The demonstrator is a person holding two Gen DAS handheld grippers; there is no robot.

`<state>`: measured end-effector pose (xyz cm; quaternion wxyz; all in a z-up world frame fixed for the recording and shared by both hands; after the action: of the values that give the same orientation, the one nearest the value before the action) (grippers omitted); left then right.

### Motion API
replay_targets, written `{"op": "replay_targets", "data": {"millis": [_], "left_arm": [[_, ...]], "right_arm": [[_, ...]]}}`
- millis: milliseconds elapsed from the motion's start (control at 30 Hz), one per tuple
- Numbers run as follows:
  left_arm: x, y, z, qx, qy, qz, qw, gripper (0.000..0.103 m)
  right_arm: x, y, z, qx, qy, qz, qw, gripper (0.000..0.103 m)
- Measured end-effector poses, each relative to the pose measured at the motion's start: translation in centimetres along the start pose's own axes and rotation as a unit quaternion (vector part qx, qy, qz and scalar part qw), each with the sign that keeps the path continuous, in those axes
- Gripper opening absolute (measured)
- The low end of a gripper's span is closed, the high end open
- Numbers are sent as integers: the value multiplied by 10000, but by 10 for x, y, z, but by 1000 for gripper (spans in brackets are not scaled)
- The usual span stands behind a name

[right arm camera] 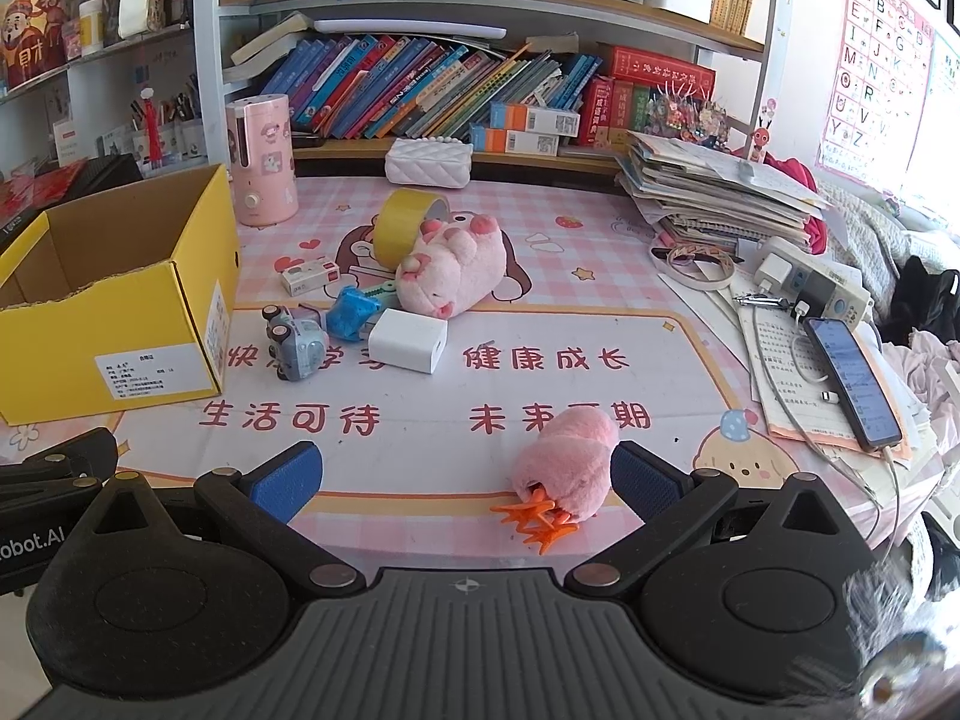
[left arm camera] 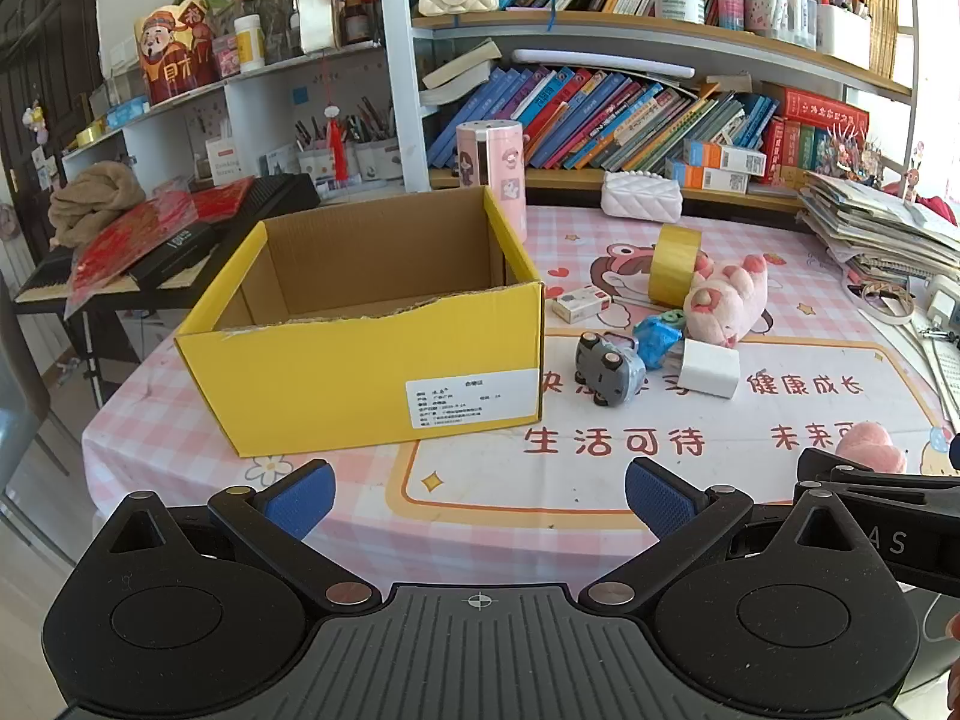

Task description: Organize objects

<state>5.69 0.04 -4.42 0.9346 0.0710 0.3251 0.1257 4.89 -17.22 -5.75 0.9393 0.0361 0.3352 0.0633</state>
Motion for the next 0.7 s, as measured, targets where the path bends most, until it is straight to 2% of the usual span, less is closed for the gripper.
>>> {"op": "replay_targets", "data": {"millis": [700], "left_arm": [[-3, 1, -3, 50, 20, 1, 10000, 103]], "right_arm": [[-1, -5, -5, 20, 24, -8, 10000, 103]]}}
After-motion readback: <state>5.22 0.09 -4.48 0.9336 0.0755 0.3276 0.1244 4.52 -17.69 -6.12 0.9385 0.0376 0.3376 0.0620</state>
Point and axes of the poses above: each gripper's, at about its wrist camera, not at the fingertips, and x roughly the way its jaws point, y to its left, z to its top, the point moved 7 cm from there along x, roughly the way its jaws point, and after that the axes turned 14 degrees about z, right-handed, at the moved point
